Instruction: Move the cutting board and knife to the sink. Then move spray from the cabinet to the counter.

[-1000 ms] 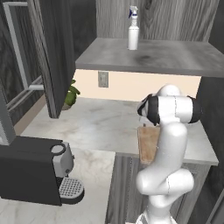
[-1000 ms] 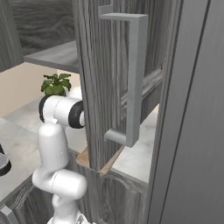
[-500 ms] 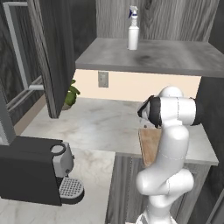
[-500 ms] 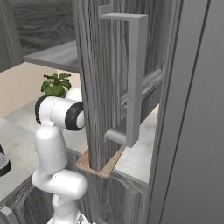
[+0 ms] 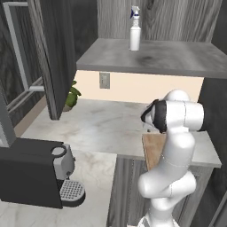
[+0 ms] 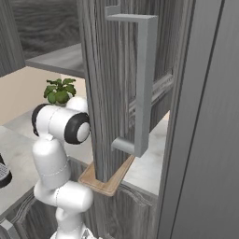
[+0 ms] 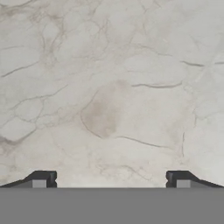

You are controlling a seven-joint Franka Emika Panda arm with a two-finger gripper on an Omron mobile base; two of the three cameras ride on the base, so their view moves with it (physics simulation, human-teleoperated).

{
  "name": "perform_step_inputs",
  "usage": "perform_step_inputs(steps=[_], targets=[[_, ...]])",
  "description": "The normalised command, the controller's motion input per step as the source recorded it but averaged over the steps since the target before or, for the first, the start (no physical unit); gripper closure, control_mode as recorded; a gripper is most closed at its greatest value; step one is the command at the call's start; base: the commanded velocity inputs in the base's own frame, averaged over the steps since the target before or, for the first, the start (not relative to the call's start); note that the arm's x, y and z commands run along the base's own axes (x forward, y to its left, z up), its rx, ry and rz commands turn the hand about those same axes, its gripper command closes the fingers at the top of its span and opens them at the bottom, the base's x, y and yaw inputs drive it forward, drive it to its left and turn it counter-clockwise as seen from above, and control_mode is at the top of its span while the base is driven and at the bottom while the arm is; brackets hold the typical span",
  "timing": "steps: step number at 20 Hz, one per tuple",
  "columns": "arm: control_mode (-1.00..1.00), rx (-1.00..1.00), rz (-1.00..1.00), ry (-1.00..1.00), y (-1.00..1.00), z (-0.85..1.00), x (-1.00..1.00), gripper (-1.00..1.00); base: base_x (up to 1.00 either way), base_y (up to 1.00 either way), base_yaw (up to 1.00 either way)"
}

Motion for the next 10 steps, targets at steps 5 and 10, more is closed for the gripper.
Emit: perform_step_inputs(steps=[5,10], targets=[[-1.00,0.00,0.00,-0.23,0.00,0.31,-0.29,-1.00,0.00,0.00,0.00],[-1.00,0.00,0.00,-0.25,0.00,0.32,-0.48,-1.00,0.00,0.00,0.00]])
